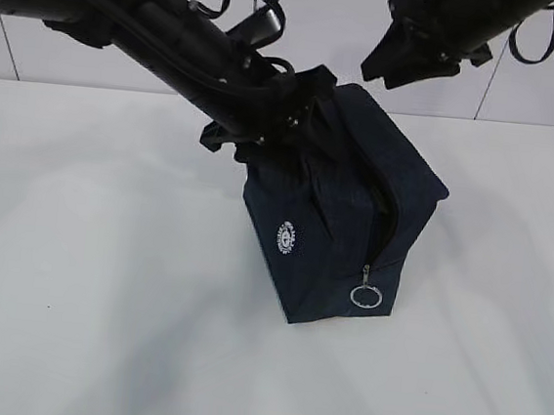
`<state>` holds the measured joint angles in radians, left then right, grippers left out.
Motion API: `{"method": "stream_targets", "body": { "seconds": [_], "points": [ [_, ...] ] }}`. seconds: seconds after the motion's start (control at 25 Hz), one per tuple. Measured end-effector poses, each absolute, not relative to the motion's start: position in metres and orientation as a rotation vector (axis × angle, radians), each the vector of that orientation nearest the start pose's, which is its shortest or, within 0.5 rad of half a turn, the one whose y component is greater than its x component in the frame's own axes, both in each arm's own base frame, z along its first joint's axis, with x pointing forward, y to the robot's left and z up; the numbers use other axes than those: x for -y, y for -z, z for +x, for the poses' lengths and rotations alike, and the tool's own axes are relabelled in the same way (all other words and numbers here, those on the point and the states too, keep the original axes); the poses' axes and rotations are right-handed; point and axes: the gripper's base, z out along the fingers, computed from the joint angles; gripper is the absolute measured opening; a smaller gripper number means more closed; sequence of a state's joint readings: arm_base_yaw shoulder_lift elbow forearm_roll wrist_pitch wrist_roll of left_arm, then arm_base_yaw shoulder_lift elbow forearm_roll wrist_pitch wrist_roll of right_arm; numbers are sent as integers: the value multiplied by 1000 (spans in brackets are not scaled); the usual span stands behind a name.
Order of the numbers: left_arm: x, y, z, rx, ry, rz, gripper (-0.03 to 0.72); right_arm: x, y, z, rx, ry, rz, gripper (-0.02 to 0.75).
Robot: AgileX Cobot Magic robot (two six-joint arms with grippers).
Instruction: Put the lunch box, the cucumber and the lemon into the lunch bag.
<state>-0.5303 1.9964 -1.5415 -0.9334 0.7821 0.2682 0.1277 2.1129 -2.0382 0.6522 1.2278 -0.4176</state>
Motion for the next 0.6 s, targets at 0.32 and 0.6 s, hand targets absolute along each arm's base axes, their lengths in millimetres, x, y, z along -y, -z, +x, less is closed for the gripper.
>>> {"method": "stream_targets", "body": {
  "seconds": [0.32, 0.6],
  "points": [
    [237, -267, 357, -2538, 1004, 386, 359, -111, -377, 450, -2320, -759, -530, 316],
    [213, -300, 349, -2458, 752, 538, 359, -107, -464, 420, -2067, -715, -527, 315]
  ]
}}
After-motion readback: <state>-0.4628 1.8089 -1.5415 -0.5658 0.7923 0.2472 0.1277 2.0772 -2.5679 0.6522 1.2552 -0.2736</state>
